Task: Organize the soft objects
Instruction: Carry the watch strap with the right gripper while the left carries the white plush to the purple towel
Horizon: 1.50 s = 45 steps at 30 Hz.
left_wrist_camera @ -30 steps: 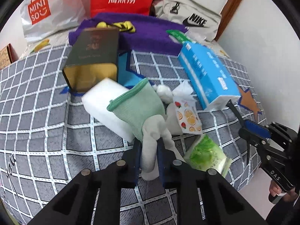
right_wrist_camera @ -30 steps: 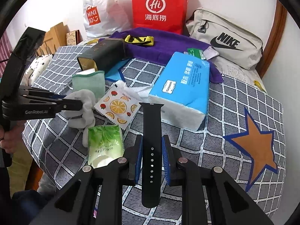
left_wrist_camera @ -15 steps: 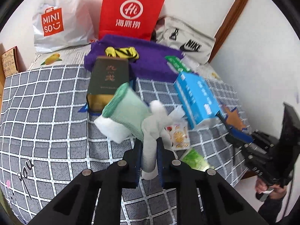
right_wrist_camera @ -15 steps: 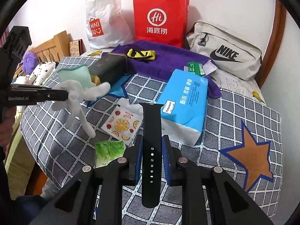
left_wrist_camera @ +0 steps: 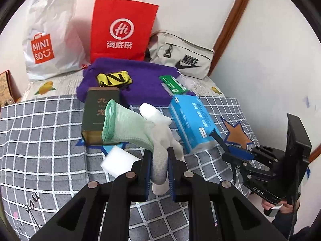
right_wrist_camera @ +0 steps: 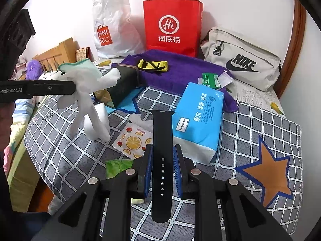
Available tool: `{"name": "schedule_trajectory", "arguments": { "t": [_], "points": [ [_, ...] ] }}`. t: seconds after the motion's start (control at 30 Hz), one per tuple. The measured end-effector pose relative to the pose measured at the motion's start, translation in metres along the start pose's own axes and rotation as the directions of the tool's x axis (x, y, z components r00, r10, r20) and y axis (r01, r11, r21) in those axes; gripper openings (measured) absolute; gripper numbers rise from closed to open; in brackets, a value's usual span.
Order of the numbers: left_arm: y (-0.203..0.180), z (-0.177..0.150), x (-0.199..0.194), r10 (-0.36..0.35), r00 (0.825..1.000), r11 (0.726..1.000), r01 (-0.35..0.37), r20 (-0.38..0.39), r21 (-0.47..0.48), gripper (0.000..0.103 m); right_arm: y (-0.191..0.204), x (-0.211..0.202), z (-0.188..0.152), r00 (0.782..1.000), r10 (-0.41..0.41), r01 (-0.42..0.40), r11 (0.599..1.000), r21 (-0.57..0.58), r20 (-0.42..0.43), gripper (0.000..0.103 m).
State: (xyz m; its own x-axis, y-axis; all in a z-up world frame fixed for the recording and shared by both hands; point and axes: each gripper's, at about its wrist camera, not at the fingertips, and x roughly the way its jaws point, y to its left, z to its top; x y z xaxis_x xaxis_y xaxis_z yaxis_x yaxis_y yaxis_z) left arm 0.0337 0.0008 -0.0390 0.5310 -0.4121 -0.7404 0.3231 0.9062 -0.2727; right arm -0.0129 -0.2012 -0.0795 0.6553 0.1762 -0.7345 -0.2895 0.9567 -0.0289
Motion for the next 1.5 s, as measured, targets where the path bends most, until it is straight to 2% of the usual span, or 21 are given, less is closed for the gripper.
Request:
{"name": "schedule_trajectory", "arguments": {
  "t": [0.47, 0.83, 1.33, 1.5],
  "points": [
    [0.021, 0.023, 0.004, 0.127, 0.991, 0.992, -0.127, 0.037, -0.011, 0.014, -0.015, 0.006, 0.033, 0.999, -0.008, 0.007, 1.000, 0.023, 0.048, 0.020],
    [0.037, 0.054, 0.026, 0.248, 0.968, 0.969, -0.248, 0.027, 0.008, 0.014, -0.037, 0.030, 0.072, 0.996, -0.040, 0.036, 0.998, 0.048, 0.074, 0.020],
    [0.045, 0.108, 0.065, 0.336, 0.940, 0.941, -0.338, 0.050, 0.029, 0.014, -0.067, 0.065, 0.122, 0.991, -0.084, 0.073, 0.991, 0.111, 0.102, 0.020],
    [0.046, 0.123, 0.078, 0.332, 0.942, 0.942, -0.335, 0.053, 0.041, 0.014, -0.075, 0.078, 0.136, 0.990, -0.095, 0.082, 0.989, 0.122, 0.102, 0.020]
  ]
}}
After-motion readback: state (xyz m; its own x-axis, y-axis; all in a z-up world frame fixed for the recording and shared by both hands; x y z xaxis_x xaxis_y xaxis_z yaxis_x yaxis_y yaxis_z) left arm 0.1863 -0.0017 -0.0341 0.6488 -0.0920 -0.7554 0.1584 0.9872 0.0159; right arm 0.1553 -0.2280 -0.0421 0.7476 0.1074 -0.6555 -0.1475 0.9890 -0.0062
